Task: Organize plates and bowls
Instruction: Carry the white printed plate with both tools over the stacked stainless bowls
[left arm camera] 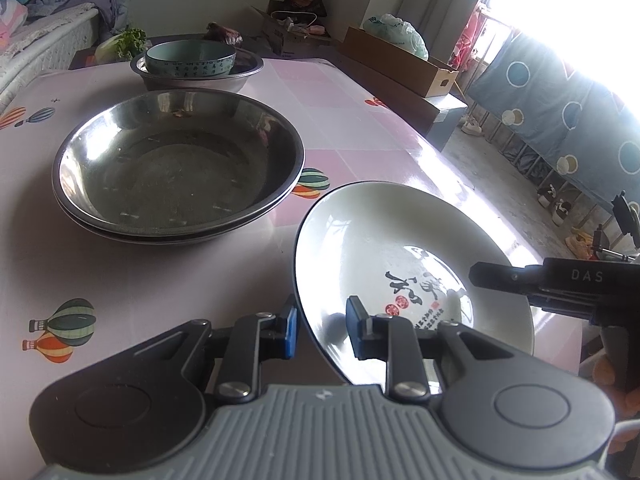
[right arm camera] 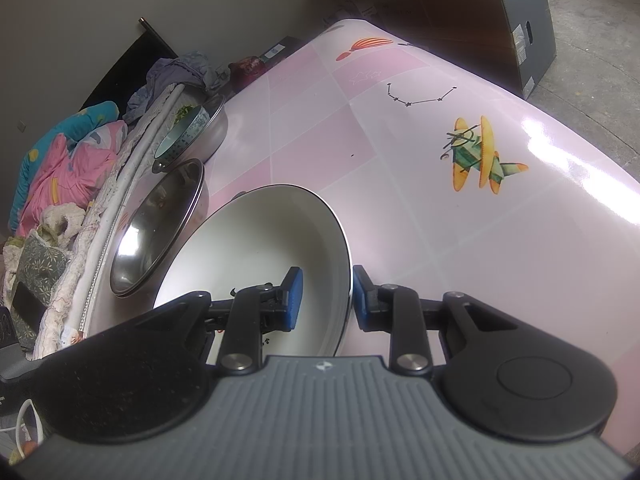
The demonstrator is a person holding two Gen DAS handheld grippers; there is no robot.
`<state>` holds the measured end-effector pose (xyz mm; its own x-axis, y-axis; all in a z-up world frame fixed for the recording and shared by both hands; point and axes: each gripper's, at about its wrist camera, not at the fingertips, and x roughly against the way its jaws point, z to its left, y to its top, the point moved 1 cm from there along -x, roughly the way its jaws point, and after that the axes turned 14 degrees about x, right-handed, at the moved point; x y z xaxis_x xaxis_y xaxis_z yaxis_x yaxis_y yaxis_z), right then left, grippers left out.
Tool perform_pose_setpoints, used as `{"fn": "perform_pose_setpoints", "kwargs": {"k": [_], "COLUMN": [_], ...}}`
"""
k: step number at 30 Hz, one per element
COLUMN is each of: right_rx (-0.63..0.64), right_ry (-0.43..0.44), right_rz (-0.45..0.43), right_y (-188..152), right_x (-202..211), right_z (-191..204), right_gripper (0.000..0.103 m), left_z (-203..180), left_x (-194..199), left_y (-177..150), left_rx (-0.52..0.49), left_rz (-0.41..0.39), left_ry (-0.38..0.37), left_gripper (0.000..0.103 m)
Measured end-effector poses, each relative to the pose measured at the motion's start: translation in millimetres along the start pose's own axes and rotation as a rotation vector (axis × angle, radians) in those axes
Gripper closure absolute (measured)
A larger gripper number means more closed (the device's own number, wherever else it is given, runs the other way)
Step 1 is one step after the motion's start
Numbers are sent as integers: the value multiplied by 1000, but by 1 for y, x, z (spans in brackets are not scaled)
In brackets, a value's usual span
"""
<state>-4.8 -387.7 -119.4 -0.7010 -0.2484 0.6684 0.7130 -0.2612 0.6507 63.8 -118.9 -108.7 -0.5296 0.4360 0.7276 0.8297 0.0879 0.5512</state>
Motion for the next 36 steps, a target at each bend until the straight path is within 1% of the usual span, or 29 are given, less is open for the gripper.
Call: {"fn": "perform_pose_setpoints", "kwargs": {"k": [11,13,25,27,30,31,36], "right_rx": [6,14,31,28,48,51,56], "right_ry": [-1,-3,-7,-13,-50,-56,-70], "right_rz": [2,5,6,5,-2,-2,12], "right_y": [0,1,11,10,8,6,-3], "right_x": [0,0,-8,-7,0,3,10], "right_z": [0,1,1,1,4,3,3], "right_gripper": [77,76,76,76,76,76,77], "left_z": [-2,-4,-3,-3,-4,-4,-6], "left_x": [-1,0,3,3,1,0,-4], "left_y": [1,-1,-2,0,2,2,5], "left_rx": [1,-10,-11,-14,-39,-45,-62], "left_rz": [-9,-15,4,-2,-13,-10,-13], "left_ry": [1,6,0,4,36,41,43], "left_gripper": [78,76,76,76,76,73,73]}}
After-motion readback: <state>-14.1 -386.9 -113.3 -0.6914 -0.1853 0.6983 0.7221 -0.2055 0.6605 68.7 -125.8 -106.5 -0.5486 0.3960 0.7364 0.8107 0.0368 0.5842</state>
